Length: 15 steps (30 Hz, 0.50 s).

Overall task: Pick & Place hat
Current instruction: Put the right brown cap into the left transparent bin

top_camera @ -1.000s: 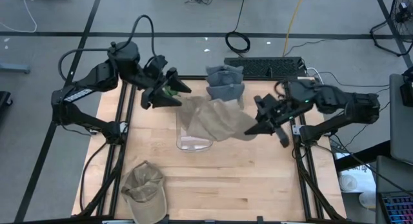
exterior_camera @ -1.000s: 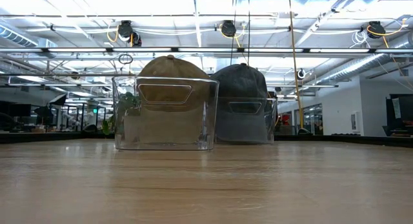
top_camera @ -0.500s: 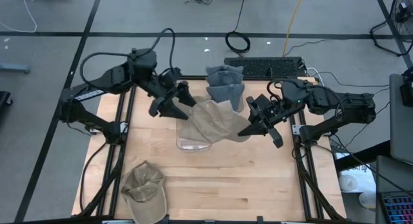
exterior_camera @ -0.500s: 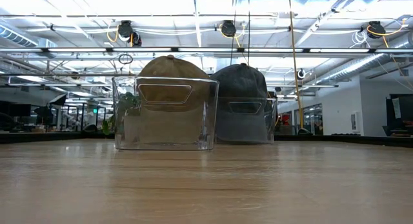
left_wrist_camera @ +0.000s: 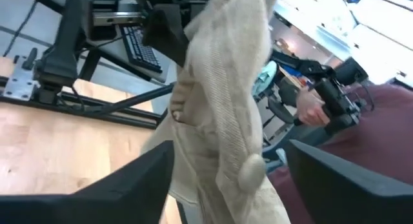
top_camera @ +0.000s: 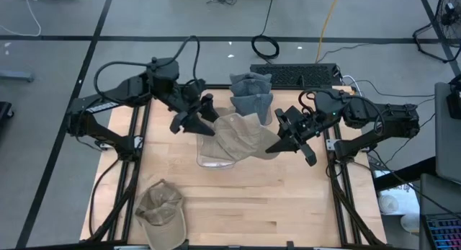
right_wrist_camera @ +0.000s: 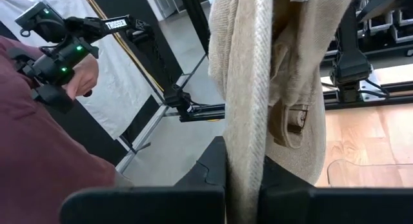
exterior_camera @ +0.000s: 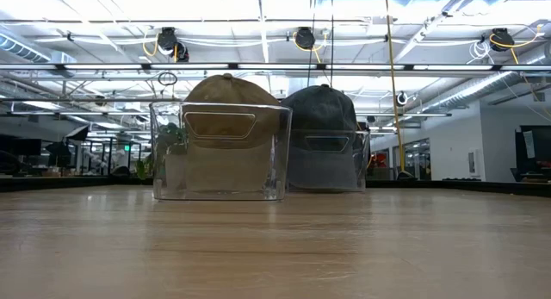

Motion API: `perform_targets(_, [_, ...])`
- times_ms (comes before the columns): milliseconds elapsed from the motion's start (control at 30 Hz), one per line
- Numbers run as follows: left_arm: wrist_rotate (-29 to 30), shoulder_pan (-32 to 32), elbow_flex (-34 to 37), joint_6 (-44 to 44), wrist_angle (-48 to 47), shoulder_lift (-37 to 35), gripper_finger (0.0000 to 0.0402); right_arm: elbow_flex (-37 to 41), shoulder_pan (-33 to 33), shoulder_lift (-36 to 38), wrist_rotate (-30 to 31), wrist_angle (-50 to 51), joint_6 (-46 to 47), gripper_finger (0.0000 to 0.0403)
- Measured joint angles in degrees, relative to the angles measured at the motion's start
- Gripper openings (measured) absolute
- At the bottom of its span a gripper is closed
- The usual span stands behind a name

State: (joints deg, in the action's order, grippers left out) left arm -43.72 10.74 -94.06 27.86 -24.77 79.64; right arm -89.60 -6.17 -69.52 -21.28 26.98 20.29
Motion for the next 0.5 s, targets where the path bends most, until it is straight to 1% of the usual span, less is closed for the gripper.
perform_targets(133, [0.44, 0.15, 0.0, 2.81, 1.51, 0.0, 0.0234, 0.0, 0.0, 0.0, 0.0, -0.07, -0.02, 0.0])
perform_targets(367, [0.25, 0.15, 0.0, 2.48, 1.0, 0.02, 0.0138, 0.0, 0.02, 0.0, 0.04, -1.34, -0.35, 0.0])
perform_targets(500, [0.31, 0.28, 0.0, 1.79, 0.99, 0.02, 0.0072, 0.0, 0.02, 0.0, 0.02, -2.31, -0.58, 0.0])
